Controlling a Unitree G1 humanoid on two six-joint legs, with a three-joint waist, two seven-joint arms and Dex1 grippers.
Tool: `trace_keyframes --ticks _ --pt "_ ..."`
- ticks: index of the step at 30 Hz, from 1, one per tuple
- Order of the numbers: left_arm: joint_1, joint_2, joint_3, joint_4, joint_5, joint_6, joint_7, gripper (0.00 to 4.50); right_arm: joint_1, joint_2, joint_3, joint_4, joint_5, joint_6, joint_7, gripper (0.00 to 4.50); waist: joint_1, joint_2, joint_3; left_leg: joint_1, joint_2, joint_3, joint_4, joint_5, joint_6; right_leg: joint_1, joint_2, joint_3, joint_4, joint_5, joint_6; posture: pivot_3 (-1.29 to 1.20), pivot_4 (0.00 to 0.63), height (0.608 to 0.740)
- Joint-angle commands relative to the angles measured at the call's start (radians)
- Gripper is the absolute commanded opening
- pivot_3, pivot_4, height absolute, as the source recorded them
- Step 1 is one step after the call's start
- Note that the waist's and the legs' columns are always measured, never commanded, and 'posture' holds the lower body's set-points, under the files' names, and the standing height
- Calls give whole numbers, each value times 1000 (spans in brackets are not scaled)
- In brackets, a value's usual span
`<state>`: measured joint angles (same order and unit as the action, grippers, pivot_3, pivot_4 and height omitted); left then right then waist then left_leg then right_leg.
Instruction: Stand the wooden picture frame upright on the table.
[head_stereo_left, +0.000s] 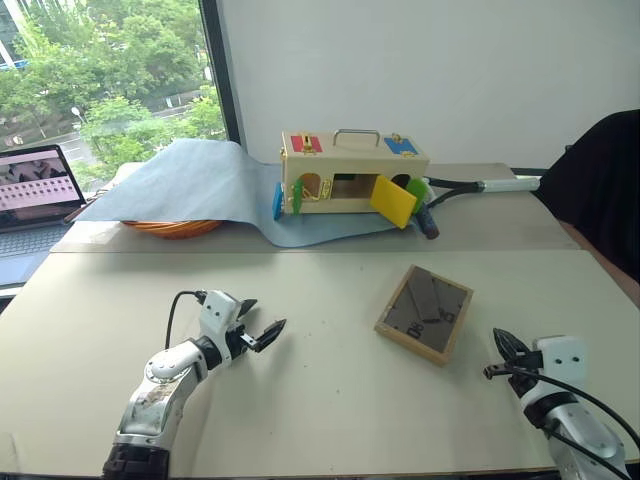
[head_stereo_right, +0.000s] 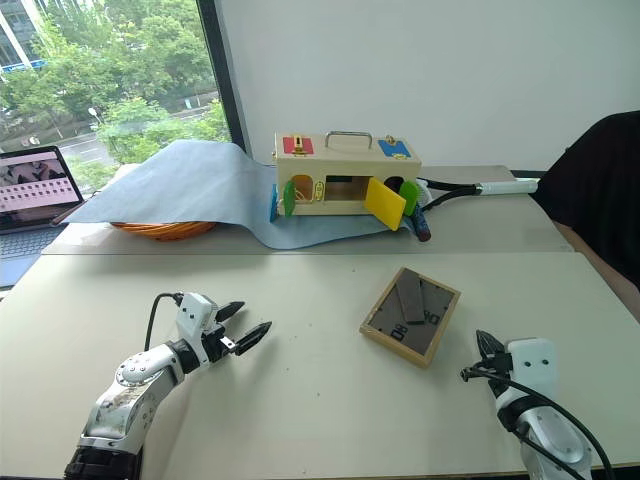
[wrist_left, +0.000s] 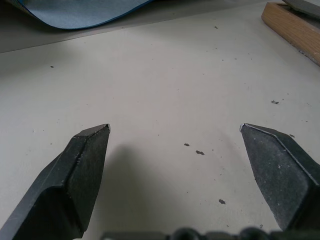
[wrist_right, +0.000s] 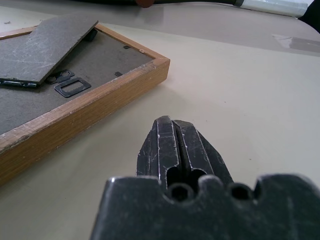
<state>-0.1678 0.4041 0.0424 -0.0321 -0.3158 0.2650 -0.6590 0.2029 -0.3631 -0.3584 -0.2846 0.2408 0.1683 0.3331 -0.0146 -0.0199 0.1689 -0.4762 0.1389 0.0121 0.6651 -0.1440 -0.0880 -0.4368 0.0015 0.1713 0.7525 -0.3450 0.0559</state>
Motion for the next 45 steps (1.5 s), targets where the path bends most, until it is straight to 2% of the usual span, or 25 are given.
trace_keyframes --ticks 1,3,7,8,9,13,14,16,17,19,24,28,33,39,45 --pt "-42 56 6 -16 -43 45 -85 4500 -12 -34 -11 -66 40 -4 41 75 0 0 0 0 0 0 0 0 0 0 0 0 0 0 0 0 150 667" --pt "-99 117 6 -23 -113 104 -210 4500 -14 -86 -25 -119 113 50 113 75 -1 0 0 -1 0 -1 1 0 0 0 0 -1 1 0 0 0 150 667" --pt "-167 161 9 -16 -210 192 -323 4500 12 -179 -49 -159 211 126 220 75 0 0 0 -1 0 -2 2 0 0 1 0 -2 0 0 0 0 150 667" --pt "-187 172 -3 -11 -222 208 -357 3968 27 -209 -60 -164 225 141 249 0 1 0 0 -1 0 -2 2 0 1 2 0 -2 0 -1 1 0 150 667" --pt "-206 179 -17 -3 -221 216 -381 3814 40 -236 -69 -166 229 153 268 0 2 0 0 -1 0 -2 3 -1 1 3 0 -2 0 -1 1 0 150 667" --pt "-300 158 -93 90 -143 174 -403 2303 54 -315 -87 -144 184 200 262 0 2 0 0 -1 -1 -4 3 -1 2 5 0 -2 -1 -2 1 0 150 667" --pt "-338 138 -124 134 -112 154 -403 1844 39 -331 -88 -140 178 229 247 0 2 -1 0 -1 -2 -5 4 -1 2 6 0 -2 -1 -2 1 0 150 667" --pt "-394 104 -164 207 -64 120 -400 1217 11 -352 -82 -133 172 276 225 0 1 -1 0 0 -3 -6 6 -1 2 8 0 -3 -1 -2 1 0 150 667" --pt "-418 85 -178 242 -42 104 -393 731 1 -364 -73 -133 164 299 220 0 1 -1 0 0 -3 -7 8 -2 3 9 0 -3 -1 -2 2 0 150 667" --pt "-488 18 -219 346 17 60 -361 142 -33 -392 -30 -134 130 352 201 0 1 -1 0 0 -3 -8 12 -3 5 11 0 -3 -1 -3 3 0 150 667" --pt "-666 -216 -277 643 131 -48 -241 58 -184 -394 122 -26 20 435 127 0 3 -2 1 -2 -5 -10 12 -4 6 12 0 -3 -2 -3 4 0 150 667" --pt "-761 -322 -278 836 187 -136 -214 58 -299 -375 210 115 -55 419 106 0 0 -2 1 -5 -10 -12 12 -4 6 12 0 -2 -3 -4 5 0 150 667" --pt "-813 -389 -294 981 247 -196 -224 58 -422 -330 272 256 -91 341 130 0 -9 -2 1 -5 -11 -14 11 -5 9 13 0 -1 -3 -4 5 0 150 667" --pt "-758 -352 -299 925 260 -165 -317 58 -473 -285 365 269 -94 270 245 0 -23 -2 1 -4 -11 -15 11 -5 9 13 0 -1 -2 -5 5 0 150 667" --pt "-553 -162 -325 534 224 76 -458 58 -471 -226 472 183 -87 289 327 0 -58 -1 -1 0 -11 -16 8 -5 9 16 0 -2 -1 -5 3 0 150 667"
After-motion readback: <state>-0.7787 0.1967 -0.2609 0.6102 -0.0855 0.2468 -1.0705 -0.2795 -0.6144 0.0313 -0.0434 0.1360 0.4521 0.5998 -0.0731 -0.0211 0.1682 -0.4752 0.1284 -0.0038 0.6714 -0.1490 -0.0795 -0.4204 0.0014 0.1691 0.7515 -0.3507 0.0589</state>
